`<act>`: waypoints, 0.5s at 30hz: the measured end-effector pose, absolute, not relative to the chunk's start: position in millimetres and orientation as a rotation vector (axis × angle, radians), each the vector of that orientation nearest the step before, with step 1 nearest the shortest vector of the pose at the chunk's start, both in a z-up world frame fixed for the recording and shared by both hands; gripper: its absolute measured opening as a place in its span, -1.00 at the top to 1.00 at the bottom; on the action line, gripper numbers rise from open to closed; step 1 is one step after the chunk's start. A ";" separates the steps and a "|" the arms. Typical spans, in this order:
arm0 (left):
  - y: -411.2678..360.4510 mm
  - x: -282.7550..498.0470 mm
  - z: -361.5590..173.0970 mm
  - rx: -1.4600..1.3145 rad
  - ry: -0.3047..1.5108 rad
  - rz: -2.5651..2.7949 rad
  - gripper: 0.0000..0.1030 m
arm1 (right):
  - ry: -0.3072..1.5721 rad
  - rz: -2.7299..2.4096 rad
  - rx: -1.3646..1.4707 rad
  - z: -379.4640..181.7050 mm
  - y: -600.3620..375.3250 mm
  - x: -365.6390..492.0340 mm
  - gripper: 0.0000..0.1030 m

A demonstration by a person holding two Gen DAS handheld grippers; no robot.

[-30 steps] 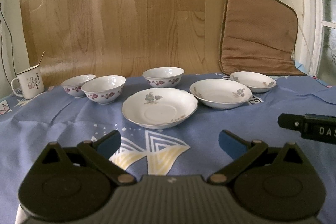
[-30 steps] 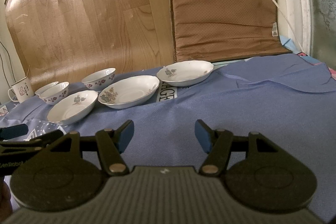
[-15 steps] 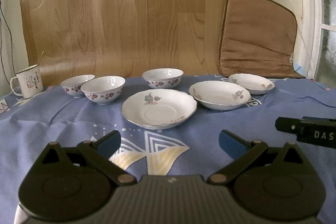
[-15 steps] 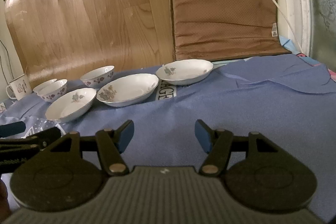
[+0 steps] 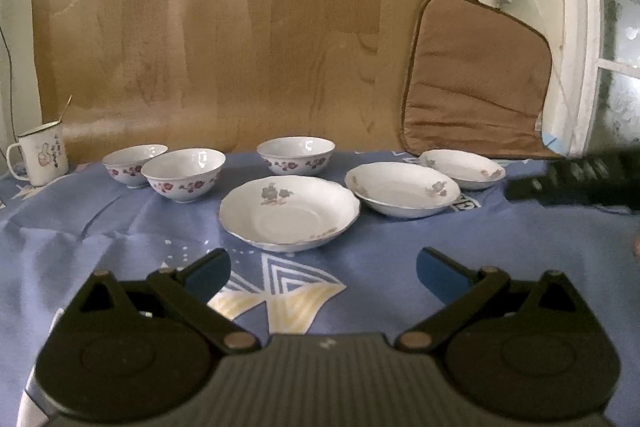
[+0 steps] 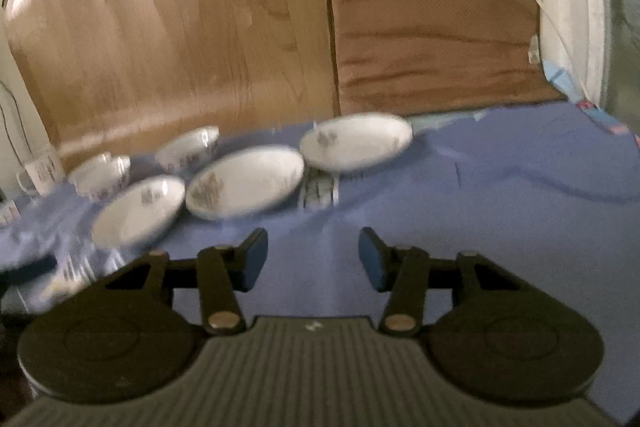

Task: Organize plates and bowls
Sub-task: 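Close the right gripper on the rim of a deep floral plate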

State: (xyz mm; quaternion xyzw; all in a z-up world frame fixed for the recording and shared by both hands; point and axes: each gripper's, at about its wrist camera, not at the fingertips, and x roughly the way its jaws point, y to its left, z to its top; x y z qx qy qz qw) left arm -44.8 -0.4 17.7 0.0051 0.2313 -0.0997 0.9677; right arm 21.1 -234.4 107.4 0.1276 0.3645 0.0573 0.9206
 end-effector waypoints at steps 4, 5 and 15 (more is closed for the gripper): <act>2.5 -43.6 18.3 -0.010 0.464 -0.206 -0.99 | 0.826 0.142 0.288 102.6 -228.8 64.4 0.27; 3.1 -43.4 18.1 -0.013 0.463 -0.205 -0.99 | 0.847 0.131 0.299 97.8 -227.0 74.3 0.37; 5.4 -43.7 17.8 -0.027 0.456 -0.224 -0.97 | 0.976 0.128 0.443 68.1 -218.7 121.8 0.80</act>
